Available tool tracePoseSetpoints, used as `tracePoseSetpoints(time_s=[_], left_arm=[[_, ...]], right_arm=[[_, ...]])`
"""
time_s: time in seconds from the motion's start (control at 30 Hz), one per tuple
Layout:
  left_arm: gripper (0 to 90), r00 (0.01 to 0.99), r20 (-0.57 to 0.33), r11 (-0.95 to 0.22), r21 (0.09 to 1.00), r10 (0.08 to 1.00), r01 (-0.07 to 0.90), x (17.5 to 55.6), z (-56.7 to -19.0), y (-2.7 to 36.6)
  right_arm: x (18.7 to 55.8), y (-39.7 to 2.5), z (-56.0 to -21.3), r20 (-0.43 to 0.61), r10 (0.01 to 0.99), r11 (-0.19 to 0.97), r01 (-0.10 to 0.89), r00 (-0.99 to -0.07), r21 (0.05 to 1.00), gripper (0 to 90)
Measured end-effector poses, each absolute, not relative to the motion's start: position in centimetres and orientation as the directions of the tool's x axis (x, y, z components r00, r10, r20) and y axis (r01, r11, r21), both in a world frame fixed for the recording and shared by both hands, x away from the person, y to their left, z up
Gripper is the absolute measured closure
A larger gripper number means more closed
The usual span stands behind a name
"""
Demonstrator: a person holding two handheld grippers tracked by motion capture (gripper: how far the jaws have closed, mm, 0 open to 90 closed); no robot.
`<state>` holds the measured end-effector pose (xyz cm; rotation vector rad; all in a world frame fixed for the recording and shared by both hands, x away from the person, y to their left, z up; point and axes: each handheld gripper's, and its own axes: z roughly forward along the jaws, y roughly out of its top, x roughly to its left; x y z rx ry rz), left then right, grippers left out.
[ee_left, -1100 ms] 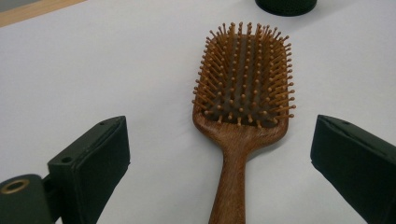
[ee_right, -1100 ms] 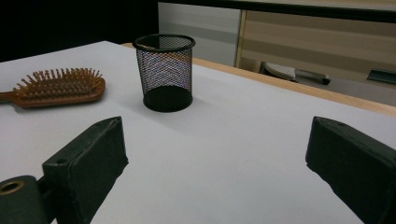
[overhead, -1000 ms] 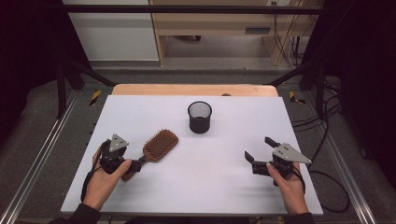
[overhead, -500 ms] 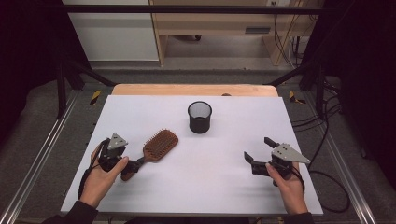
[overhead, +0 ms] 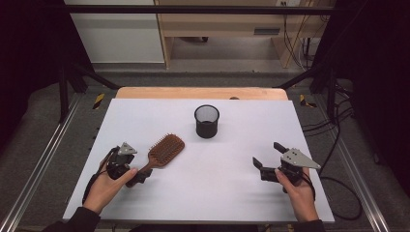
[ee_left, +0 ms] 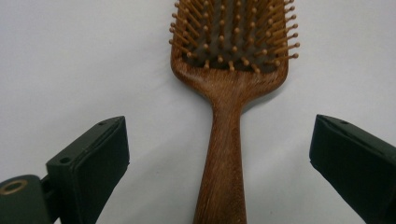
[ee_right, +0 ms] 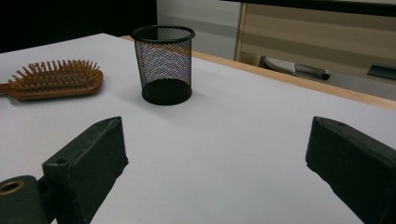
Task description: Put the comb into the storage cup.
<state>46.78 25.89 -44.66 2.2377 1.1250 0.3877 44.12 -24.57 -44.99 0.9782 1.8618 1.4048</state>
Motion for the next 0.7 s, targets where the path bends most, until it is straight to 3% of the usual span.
tracePoseSetpoints(time_s=[0.7], left_arm=[[5.9,0.615,-0.007,-0.515,0.54,0.788,0.666,46.9,-45.67,24.9]], right_arm=[[44.16,-24.52,-45.0,-0.035,0.836,0.171,0.2,-0.547,0.965,5.1]])
